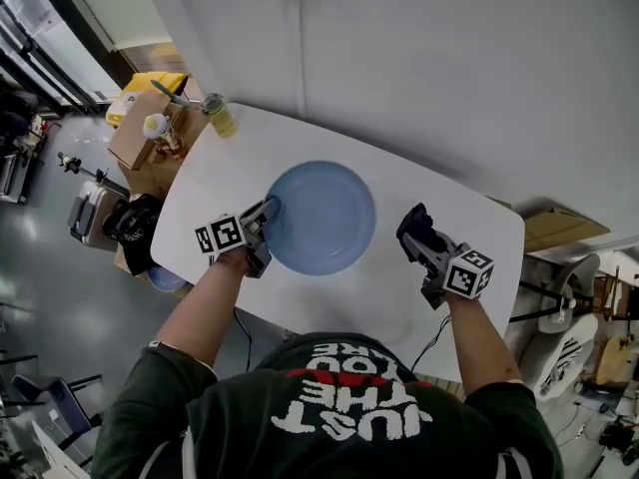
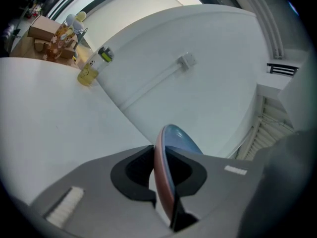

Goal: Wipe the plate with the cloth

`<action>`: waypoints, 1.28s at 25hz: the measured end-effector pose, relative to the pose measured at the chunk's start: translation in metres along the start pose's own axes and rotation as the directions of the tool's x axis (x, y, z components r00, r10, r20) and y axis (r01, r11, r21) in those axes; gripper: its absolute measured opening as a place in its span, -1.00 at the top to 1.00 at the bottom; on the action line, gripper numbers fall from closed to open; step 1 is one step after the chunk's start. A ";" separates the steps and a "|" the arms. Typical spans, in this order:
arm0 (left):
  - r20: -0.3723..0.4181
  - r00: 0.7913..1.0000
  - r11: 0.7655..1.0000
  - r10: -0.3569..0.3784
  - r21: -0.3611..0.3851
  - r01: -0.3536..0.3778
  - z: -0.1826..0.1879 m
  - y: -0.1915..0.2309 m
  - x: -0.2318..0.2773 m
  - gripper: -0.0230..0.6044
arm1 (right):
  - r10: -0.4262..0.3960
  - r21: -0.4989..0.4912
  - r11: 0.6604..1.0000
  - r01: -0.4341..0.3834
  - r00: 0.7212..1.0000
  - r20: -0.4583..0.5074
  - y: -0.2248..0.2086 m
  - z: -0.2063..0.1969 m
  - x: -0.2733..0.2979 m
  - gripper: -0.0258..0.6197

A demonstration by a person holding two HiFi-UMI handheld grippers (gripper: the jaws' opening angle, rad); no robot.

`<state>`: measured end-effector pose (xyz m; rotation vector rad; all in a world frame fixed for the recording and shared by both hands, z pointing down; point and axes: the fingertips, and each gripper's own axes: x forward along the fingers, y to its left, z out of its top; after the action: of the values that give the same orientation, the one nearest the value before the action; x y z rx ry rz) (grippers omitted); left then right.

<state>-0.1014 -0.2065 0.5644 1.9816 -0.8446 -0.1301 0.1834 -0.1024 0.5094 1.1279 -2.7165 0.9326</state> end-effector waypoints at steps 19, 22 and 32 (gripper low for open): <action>-0.141 0.969 0.977 0.201 0.102 -0.188 -0.063 0.075 0.072 0.79 | -0.083 0.020 0.996 0.084 0.996 -0.039 -0.054 -0.036 -0.015 0.66; -0.151 0.968 0.975 0.198 0.134 -0.179 -0.064 0.076 0.074 0.79 | -0.080 0.020 0.997 0.081 0.996 -0.041 -0.054 -0.038 -0.013 0.66; -0.254 0.867 0.840 0.429 0.466 -0.279 -0.079 0.093 0.074 0.74 | -0.085 0.010 0.996 0.086 0.995 -0.053 -0.047 -0.041 -0.011 0.66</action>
<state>-0.0605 -0.2233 0.6997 2.0973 -1.0519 0.6618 0.2153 -0.0986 0.5643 1.1943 -2.6026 0.9541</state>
